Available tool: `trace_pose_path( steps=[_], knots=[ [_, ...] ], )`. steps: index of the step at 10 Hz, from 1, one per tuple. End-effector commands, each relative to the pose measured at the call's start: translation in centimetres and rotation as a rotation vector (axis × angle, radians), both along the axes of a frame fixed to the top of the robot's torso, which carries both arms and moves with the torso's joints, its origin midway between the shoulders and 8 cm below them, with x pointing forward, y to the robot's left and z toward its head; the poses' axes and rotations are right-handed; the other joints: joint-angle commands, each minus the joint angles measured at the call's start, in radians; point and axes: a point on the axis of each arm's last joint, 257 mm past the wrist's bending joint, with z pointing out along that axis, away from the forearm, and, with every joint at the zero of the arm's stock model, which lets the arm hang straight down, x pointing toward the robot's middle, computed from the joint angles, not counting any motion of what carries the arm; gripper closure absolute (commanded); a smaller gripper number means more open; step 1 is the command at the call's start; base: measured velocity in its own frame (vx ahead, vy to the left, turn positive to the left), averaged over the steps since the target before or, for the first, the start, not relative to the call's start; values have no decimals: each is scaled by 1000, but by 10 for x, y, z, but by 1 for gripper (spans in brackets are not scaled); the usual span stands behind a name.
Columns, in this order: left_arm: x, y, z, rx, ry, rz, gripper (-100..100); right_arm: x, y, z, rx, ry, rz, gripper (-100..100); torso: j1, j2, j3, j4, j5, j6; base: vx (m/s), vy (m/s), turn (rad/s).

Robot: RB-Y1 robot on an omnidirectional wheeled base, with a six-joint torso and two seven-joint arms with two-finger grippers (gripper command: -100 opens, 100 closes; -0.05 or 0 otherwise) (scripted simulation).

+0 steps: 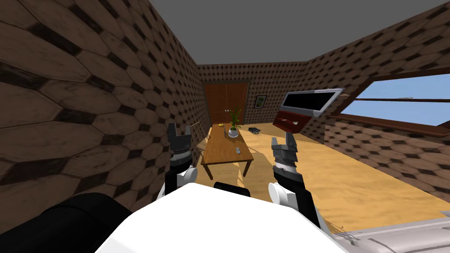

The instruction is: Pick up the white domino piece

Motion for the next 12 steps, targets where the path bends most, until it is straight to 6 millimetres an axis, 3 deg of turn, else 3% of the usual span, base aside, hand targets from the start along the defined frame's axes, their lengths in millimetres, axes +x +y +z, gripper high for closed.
trace_pose_path(
  steps=[1,7,9,12],
  knots=[
    [0,0,0,0,0,0,0,1,6,-1,-26,3,23,-100,0,0,0,0,0,0,-7,-30,183],
    [0,0,0,0,0,0,0,8,42,-16,-163,39,158,-100,-13,0,0,0,-3,-1,-13,-137,394],
    [0,0,0,0,0,0,0,11,59,-32,-226,71,224,-100,-9,0,0,0,-2,-1,-41,-156,452],
    [0,0,0,0,0,0,0,12,68,-43,-269,94,263,-100,-12,-1,-1,0,-3,0,-25,-152,415]
  ],
)
